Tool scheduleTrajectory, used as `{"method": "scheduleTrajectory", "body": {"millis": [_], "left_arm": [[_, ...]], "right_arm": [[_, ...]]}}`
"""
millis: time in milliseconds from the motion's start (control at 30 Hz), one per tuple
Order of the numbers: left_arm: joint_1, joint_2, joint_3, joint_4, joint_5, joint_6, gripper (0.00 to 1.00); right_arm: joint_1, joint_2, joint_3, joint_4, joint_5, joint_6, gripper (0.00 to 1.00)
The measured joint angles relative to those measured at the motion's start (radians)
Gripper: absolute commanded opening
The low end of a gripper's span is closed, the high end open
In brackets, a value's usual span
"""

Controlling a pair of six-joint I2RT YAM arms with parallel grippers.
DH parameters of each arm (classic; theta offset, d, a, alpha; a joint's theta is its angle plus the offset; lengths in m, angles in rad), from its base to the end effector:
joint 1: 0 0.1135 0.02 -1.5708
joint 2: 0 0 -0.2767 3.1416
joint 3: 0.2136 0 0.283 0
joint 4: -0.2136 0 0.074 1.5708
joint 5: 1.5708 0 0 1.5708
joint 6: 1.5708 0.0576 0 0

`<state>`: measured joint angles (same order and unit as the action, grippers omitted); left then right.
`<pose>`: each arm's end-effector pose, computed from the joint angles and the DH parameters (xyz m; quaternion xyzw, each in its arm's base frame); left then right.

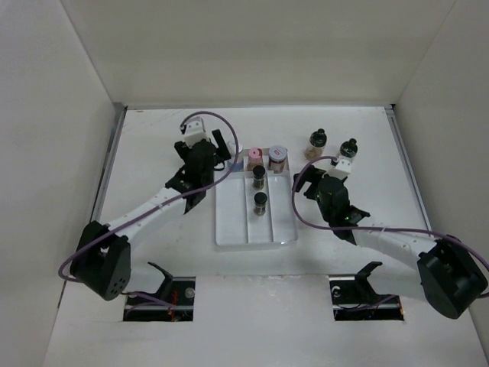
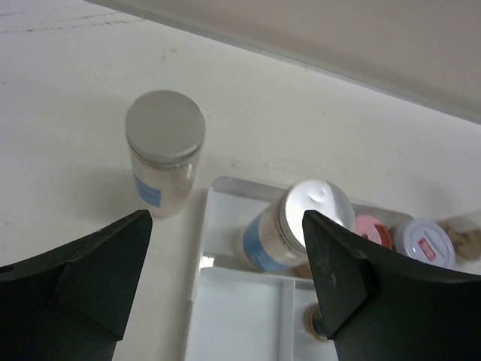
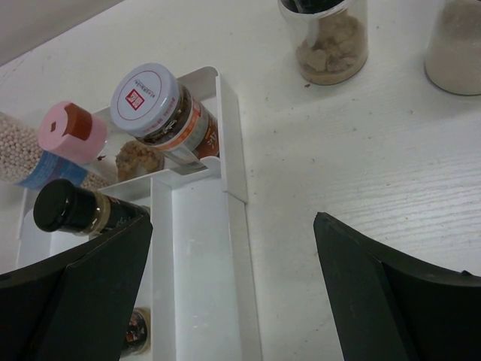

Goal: Organize the condiment bottles

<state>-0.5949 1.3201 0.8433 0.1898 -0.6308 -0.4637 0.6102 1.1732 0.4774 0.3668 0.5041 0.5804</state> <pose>0.3008 -0.1625 0.2738 -0.1354 0.7720 -0.0729 0.6168 0.2465 0.1384 0.1972 0.1333 0.7897 0.1480 0.5802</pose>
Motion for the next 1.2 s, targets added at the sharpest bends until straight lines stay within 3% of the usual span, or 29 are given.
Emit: {"method": "scheduleTrajectory", "body": {"millis": [200, 467, 533, 667, 767, 900, 1200], "left_arm": [[0.138, 0.151, 0.132, -0.002, 0.067, 0.024, 0.83], [0.202, 0.316, 0.221, -0.014, 0.078, 0.073, 0.81], [0.203, 0.348, 0.243, -0.014, 0.078, 0.085, 0.76], [0.206, 0.366, 0.253, -0.014, 0.063, 0.105, 0.48], [0.207, 0.365, 0.253, -0.014, 0.063, 0.116, 0.38], [0.193, 0.315, 0.21, -0.023, 0.059, 0.122, 0.36], [-0.003, -0.085, 0.012, -0.082, 0.001, 0.156, 0.36]], "right_arm": [[0.002, 0.011, 0.0, 0.0, -0.003, 0.0, 0.97], [0.008, 0.032, 0.0, 0.0, -0.015, -0.001, 0.98], [0.009, 0.032, 0.0, 0.0, -0.016, -0.001, 0.98], [0.013, 0.032, 0.0, 0.001, -0.015, -0.002, 0.99], [0.013, 0.031, 0.0, 0.0, -0.015, -0.004, 0.99], [0.013, 0.024, 0.0, 0.001, -0.015, -0.004, 0.99], [0.013, 0.022, 0.0, 0.001, -0.014, -0.005, 0.99]]}}
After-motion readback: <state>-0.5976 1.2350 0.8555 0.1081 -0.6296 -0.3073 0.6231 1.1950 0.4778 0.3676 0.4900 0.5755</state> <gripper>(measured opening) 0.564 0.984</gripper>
